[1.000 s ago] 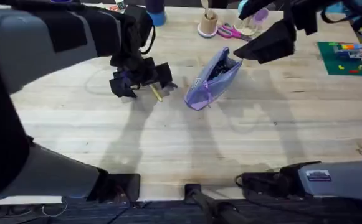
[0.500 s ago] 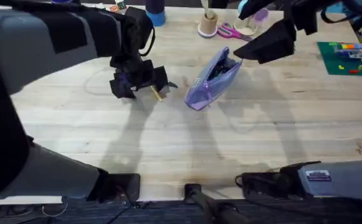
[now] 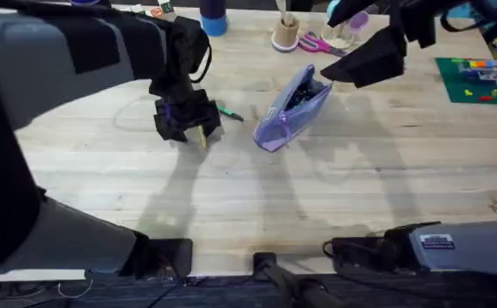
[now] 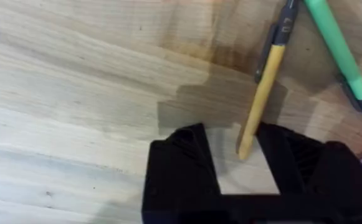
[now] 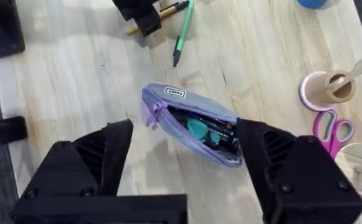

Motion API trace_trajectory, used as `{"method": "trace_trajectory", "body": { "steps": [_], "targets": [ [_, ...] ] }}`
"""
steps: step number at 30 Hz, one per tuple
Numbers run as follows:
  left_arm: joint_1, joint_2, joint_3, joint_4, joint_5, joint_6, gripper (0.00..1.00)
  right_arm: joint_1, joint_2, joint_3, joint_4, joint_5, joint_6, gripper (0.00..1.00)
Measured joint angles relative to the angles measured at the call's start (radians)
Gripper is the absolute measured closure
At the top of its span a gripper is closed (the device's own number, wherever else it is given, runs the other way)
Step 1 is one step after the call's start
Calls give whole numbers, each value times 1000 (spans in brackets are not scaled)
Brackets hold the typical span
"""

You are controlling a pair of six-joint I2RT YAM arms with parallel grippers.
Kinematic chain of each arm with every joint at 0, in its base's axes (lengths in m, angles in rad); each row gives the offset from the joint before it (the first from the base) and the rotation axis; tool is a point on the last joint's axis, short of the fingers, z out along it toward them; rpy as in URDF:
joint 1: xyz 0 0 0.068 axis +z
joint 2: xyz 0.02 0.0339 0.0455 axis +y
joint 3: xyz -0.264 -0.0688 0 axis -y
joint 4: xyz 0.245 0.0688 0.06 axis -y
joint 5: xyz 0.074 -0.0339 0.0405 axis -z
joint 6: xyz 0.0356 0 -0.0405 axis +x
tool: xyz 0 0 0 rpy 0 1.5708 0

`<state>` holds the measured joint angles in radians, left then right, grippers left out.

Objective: Unzip the bag, pick up the pens from the table one at a time and place them inside, then zip the bag closed.

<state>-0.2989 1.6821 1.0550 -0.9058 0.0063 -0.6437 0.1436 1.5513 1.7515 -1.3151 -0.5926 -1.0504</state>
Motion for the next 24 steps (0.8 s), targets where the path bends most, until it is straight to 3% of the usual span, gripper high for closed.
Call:
{"method": "trace_trajectory", "body": {
  "steps": [4, 11, 19, 24],
  "targets": [
    [0, 0, 0, 0, -1, 0, 566, 0, 0, 0, 0, 0, 0, 6],
    [0, -1, 0, 28, 1, 0, 929, 0, 0, 0, 0, 0, 0, 6],
    [0, -2, 3, 22, 0, -1, 954, 0, 0, 0, 0, 0, 28, 6],
    [5, -2, 60, -57, -49, 0, 958, 0, 0, 0, 0, 0, 107, 5]
  ]
}}
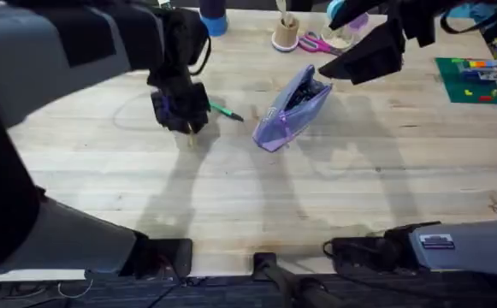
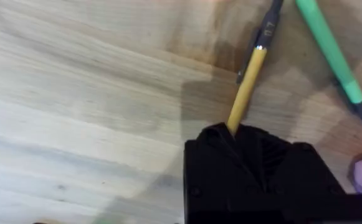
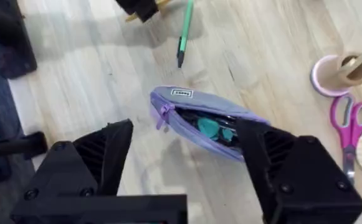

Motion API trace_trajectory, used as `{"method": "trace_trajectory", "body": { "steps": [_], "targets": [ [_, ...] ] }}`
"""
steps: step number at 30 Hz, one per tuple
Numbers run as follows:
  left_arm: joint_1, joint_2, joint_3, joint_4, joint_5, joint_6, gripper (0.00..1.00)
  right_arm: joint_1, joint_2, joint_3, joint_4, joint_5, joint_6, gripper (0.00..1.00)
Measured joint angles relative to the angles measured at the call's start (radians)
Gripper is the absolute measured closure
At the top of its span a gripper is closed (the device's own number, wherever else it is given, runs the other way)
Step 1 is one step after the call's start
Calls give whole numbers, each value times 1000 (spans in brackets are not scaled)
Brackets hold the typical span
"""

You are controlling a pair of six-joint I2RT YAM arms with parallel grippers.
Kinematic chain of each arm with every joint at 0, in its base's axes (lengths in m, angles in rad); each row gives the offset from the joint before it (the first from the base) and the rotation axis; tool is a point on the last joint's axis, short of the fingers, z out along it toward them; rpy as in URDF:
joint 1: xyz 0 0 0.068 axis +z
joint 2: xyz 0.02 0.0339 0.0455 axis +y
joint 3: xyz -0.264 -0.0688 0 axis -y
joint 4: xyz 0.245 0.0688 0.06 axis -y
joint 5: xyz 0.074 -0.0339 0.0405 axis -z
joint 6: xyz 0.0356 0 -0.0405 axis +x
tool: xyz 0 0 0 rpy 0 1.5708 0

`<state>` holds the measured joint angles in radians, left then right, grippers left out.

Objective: Unzip the bag, pick up the pens from the table one at a time and place them inside, then zip the bag closed.

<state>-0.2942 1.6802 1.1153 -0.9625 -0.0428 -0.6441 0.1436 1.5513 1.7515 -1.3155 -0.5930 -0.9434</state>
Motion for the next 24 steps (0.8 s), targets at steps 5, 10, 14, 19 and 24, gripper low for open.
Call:
{"method": "trace_trajectory", "body": {
  "steps": [5, 10, 14, 19, 24],
  "targets": [
    [2, -26, 108, -17, -66, 14, 957, 0, -16, 0, 0, 0, 60, 6],
    [-3, -76, 216, 20, -94, 105, 957, 0, -73, 0, -1, -1, 90, 6],
    [-39, -98, 280, 75, -113, 217, 956, 0, -121, 0, -2, -2, 127, 6],
    [-115, -98, 309, 182, -87, 310, 956, 0, -173, 0, -2, -2, 187, 6],
    [-175, -98, 310, 286, 0, 347, 956, 0, -235, 0, -2, 6, 220, 6]
  ]
}}
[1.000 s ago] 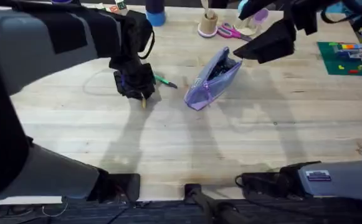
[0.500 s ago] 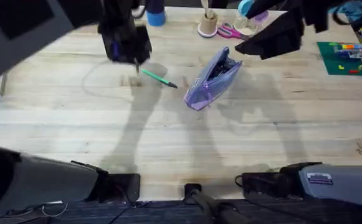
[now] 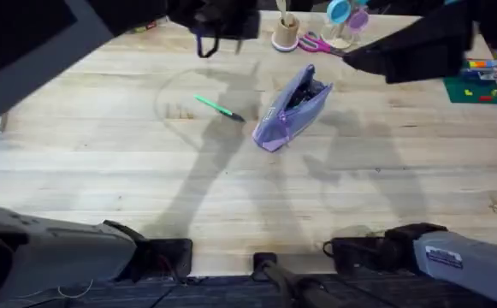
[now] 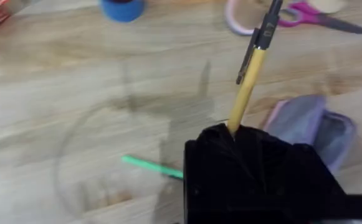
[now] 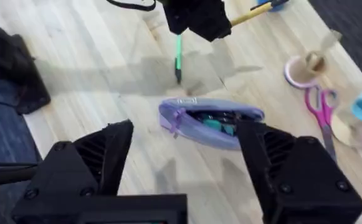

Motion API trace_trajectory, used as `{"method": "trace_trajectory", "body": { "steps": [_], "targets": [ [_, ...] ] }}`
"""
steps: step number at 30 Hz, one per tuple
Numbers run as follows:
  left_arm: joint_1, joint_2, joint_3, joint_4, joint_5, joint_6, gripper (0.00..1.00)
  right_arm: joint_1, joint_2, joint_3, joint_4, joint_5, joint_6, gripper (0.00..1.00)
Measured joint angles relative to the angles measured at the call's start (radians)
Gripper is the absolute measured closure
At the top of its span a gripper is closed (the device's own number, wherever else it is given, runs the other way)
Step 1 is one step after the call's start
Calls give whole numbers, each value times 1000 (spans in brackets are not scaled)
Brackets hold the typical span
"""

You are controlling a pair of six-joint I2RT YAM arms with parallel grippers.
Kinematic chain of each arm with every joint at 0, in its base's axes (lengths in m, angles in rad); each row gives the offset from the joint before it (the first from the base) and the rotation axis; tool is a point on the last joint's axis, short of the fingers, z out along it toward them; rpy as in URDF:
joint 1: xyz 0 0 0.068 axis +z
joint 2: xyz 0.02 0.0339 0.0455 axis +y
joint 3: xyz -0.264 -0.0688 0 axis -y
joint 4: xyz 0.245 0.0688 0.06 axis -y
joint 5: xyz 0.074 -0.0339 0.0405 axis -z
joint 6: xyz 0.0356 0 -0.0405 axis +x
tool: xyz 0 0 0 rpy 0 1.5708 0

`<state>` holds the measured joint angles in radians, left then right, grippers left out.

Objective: Unzip the bag, pick up the pens from the table one at a time and place them inside, then zip the bag closed.

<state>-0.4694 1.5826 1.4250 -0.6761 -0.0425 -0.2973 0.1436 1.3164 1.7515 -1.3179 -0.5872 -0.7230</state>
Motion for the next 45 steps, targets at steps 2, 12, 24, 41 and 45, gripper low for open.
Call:
{"method": "trace_trajectory", "body": {
  "steps": [2, 12, 24, 41, 45],
  "targets": [
    [-19, 0, 0, 37, 33, 6, 956, 0, -32, 0, -6, 31, 22, 6],
    [-109, 0, 0, 119, 111, 14, 956, 0, -164, 0, -133, 228, 141, 6],
    [-171, 70, 5, 231, 187, 47, 956, 0, -228, 0, -180, 273, 156, 7],
    [-205, 294, 5, 161, 334, 210, 956, 0, -228, 0, -179, 277, 163, 5],
    [-205, 294, 9, 42, 330, 259, 956, 0, -228, 0, -179, 277, 163, 6]
  ]
}}
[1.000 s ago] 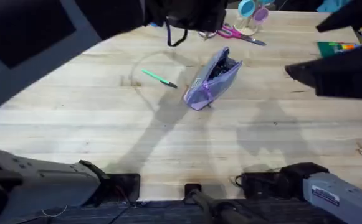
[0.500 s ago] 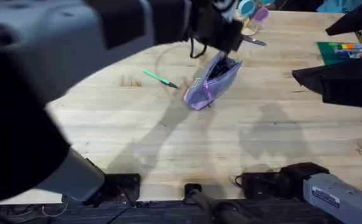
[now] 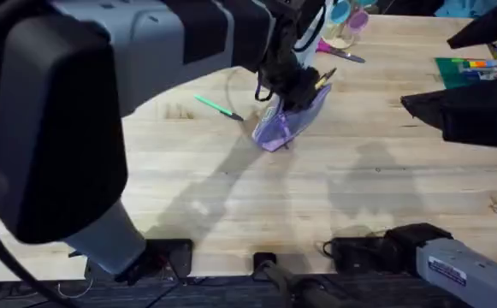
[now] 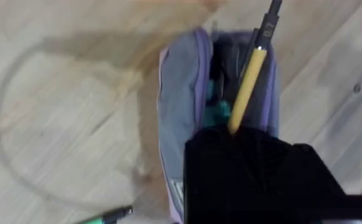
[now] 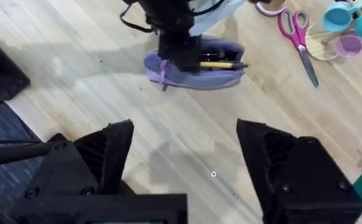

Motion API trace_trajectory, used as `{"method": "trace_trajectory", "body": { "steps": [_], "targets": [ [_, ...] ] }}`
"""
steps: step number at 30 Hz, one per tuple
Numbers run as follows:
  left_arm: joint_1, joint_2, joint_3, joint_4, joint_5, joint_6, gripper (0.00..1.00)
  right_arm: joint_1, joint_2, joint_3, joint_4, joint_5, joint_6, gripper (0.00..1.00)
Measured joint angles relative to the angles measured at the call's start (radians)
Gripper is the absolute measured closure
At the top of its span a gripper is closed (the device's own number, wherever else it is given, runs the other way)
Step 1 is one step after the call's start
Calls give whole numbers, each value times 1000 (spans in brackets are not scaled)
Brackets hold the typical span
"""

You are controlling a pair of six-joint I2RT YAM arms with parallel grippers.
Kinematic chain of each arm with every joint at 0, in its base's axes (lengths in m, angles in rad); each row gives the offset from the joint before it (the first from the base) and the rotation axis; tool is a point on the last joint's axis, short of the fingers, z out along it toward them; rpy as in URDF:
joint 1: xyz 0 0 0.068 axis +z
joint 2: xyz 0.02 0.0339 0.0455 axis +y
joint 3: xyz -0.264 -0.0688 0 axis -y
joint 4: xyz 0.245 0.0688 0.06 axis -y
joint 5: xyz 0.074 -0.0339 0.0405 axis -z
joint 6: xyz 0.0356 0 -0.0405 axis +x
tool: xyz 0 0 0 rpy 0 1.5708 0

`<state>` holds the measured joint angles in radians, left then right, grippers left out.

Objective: Unzip the bag, pick up the pens from the table one at a time and place them inside, then zip the bag closed.

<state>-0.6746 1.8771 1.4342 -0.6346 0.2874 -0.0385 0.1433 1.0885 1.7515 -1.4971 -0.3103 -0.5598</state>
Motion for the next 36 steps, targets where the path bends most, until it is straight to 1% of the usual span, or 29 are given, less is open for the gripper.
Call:
{"method": "trace_trajectory", "body": {
  "steps": [3, 7, 9, 13, 15, 16, 18, 19, 20, 22, 23, 24, 26, 32, 36],
  "targets": [
    [0, 0, 7, -97, -1, 25, 956, 0, 0, 0, 0, 0, 0, 7],
    [0, 0, 20, -211, -3, 36, 956, 0, 0, 0, 0, 0, 0, 6],
    [0, 0, 20, -241, -3, 39, 956, 0, 3, 0, 2, 0, 0, 6],
    [0, 0, 20, -245, -3, 40, 956, 0, 19, 0, 11, 0, 0, 6],
    [0, 0, 20, -244, -3, 43, 926, 0, 32, 0, 15, 0, 0, 5],
    [0, 0, 20, -244, -3, 43, 883, 0, 39, 0, 16, 0, 0, 5],
    [0, 0, 20, -244, -4, 48, 746, 0, 51, 0, 16, 0, 0, 7],
    [0, 0, 20, -245, -5, 53, 643, 0, 55, 0, 16, 0, 0, 6],
    [0, 0, 20, -245, -9, 56, 512, 0, 58, 0, 16, 0, 0, 6],
    [0, 0, 19, -248, -21, 58, 203, 0, 59, 0, 17, 0, 0, 6],
    [0, 1, 19, -249, -23, 57, 71, 0, 59, 0, 17, 1, 0, 6],
    [0, 2, 19, -249, -26, 58, 25, 0, 59, 0, 17, 1, 0, 6],
    [0, 2, 19, -248, -27, 58, 8, 0, 59, 0, 18, 1, 0, 6],
    [0, 2, 20, -249, -26, 58, 7, 0, 59, 0, 19, 1, 0, 5],
    [2, 17, 96, -291, -20, 57, 7, 0, 59, 0, 19, 1, 0, 6]
  ]
}}
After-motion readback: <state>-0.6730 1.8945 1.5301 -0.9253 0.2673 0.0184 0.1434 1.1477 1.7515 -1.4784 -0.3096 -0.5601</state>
